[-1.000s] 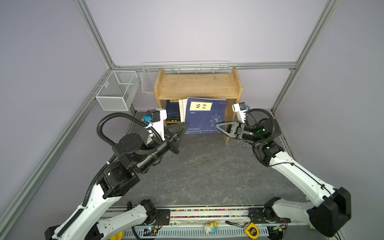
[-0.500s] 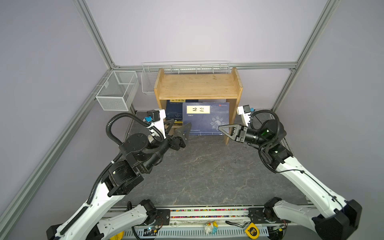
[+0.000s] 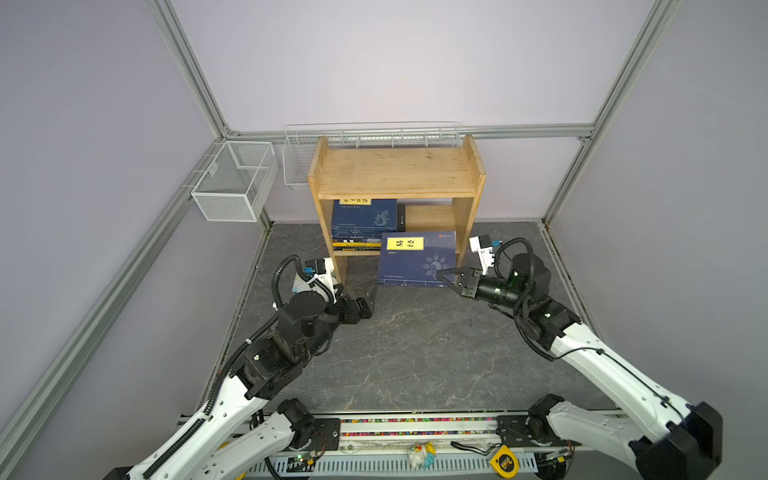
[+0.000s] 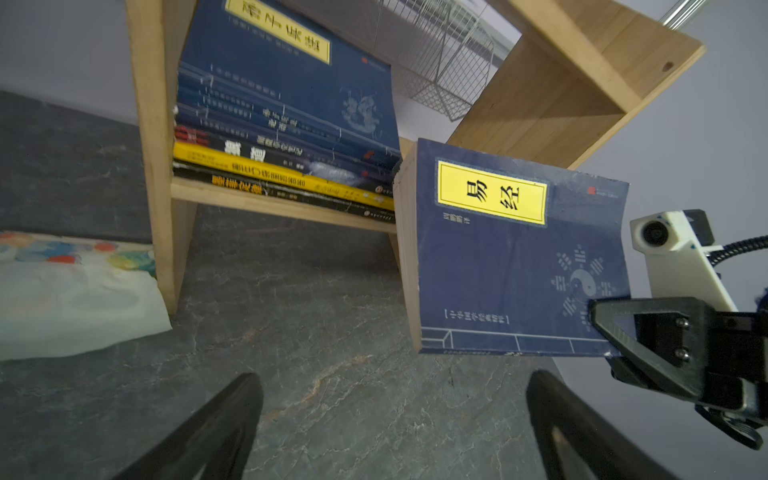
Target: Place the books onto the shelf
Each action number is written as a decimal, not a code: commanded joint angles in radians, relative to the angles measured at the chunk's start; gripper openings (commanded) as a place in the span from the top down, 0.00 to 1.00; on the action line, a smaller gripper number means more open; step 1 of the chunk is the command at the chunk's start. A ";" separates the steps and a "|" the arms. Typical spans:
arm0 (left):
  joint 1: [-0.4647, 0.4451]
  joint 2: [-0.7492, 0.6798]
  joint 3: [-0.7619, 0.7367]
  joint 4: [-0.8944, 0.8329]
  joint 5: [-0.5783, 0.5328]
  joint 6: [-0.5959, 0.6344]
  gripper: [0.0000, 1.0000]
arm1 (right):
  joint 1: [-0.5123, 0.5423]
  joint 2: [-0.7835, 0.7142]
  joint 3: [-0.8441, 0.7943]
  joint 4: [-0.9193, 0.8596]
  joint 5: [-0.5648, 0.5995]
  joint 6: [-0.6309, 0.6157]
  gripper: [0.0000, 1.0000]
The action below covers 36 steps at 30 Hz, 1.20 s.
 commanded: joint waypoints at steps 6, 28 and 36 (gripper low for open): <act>0.090 -0.001 -0.132 0.303 0.228 -0.281 0.03 | 0.027 0.069 -0.001 0.207 0.054 0.042 0.92; 0.128 0.243 -0.111 0.619 0.272 -0.419 0.47 | 0.045 0.261 0.005 0.560 -0.037 0.245 0.93; 0.129 0.283 -0.058 0.648 0.244 -0.375 0.72 | 0.049 0.324 0.038 0.604 -0.049 0.274 0.93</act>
